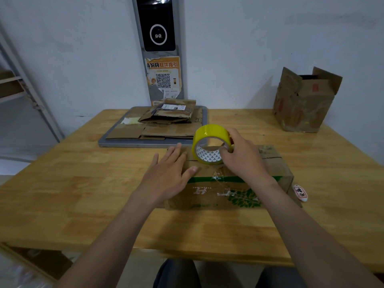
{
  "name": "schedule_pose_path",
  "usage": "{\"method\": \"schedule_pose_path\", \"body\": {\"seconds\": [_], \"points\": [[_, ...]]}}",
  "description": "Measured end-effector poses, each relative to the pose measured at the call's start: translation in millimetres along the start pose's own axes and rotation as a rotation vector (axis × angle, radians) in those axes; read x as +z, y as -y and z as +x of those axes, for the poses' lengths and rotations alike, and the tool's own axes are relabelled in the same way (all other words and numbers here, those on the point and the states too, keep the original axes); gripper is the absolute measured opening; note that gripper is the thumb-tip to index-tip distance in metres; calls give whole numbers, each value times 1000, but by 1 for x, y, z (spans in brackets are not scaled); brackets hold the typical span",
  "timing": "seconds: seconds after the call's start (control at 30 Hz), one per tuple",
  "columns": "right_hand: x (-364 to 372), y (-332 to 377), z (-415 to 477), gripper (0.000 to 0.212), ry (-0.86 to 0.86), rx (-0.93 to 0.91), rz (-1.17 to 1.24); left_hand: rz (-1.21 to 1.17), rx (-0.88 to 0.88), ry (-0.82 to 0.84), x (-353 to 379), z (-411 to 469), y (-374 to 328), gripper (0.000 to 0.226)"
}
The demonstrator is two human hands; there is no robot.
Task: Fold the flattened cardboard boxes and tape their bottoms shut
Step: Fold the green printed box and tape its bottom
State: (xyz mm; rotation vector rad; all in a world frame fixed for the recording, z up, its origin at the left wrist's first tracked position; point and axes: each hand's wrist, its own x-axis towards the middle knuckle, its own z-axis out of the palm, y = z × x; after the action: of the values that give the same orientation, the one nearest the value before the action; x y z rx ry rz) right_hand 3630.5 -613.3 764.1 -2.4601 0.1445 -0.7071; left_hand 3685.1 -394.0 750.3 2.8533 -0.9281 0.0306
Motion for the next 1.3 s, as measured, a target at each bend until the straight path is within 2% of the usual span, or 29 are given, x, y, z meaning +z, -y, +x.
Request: {"method": "schedule_pose_path", "body": {"seconds": [0.27,0.4,0.6,0.73,0.83,0.9,1.0,1.07,1.2,1.3], "points": [[2,3,2,19,71,50,38,76,76,56,-9,7,-14,88],[2,7,5,42,52,93,19,81,53,34,-5,6,-19,105],[-9,-4,6,20,-26,41,-199,103,40,-7,1,6,-14,118],[-37,-18,0,27,-86,58,-313,116,51,-15,5,6,-13,120],[-44,-23,0,20,-6,102,-250,119,51,-18,7,8,-15,119],[-48,-29,2,13,110,148,-185,115,49,-19,7,8,-14,119],[-54,-34,0,45,241,180,-183,108,50,-3,7,8,-13,119],[-51,-34,-2,55,244,177,-185,112,47,10,6,8,-11,119],[-28,-21,-2,37,204,167,-191,91,-9,38,-3,5,11,117],[-2,2,0,33,183,152,-209,83,-78,70,-13,1,39,116]]}}
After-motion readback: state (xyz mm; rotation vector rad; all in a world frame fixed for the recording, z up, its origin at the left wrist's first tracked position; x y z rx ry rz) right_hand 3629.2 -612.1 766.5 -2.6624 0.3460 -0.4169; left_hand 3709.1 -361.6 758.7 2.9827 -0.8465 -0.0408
